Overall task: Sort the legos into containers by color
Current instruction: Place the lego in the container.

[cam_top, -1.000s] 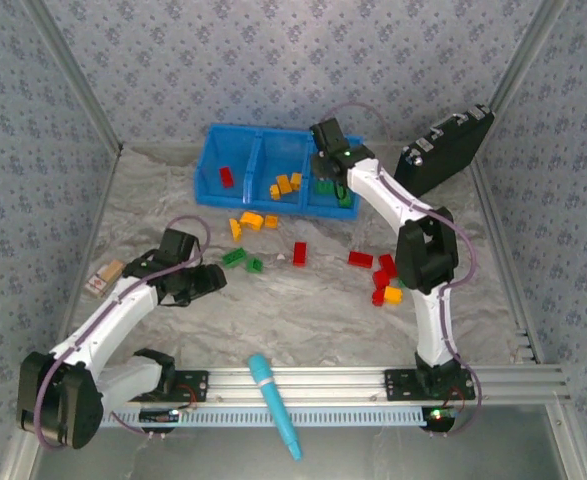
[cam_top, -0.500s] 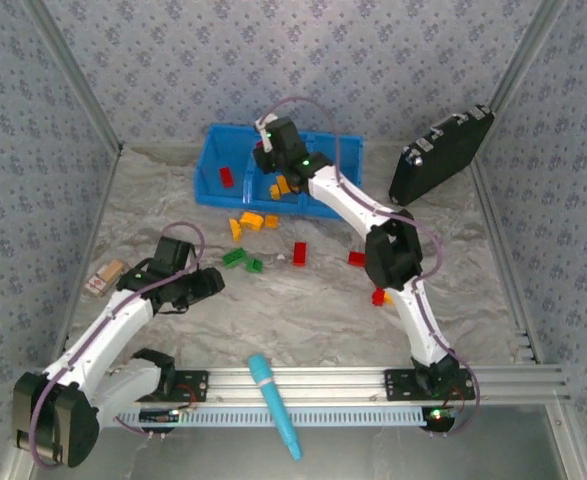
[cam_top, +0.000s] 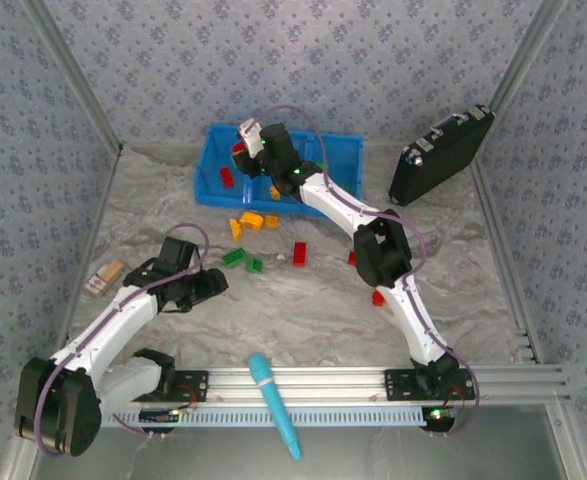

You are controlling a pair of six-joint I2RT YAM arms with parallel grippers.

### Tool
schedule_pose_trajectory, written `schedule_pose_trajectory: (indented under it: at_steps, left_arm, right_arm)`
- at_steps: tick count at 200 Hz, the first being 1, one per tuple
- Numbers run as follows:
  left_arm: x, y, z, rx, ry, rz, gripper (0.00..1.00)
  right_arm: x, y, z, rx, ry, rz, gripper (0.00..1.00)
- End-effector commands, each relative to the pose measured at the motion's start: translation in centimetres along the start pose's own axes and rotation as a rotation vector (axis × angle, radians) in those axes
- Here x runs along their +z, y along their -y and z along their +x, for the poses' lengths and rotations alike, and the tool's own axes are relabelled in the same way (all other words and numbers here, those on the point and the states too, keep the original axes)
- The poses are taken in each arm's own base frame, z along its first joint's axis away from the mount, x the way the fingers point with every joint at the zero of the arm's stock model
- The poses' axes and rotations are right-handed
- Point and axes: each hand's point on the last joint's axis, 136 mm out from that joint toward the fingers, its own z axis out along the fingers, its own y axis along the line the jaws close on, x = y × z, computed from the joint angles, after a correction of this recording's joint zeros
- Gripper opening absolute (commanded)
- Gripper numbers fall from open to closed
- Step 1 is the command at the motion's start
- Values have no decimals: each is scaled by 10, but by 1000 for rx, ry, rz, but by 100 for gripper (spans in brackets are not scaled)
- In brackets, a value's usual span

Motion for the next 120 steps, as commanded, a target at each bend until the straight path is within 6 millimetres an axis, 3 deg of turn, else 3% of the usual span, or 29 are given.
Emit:
schedule_pose_trajectory:
  at_steps: [1, 64, 120]
  left_arm:
    - [3, 6, 0, -2, -12, 24, 69]
    - [-7, 19, -10, 9, 15, 37, 69]
    - [-1, 14, -19, -35, 24, -18, 69]
  right_arm:
    - [14, -14, 1, -6, 39, -64, 25]
    - [41, -17, 2, 6, 114, -88, 30]
    - [45, -8, 4, -24, 100, -64, 58]
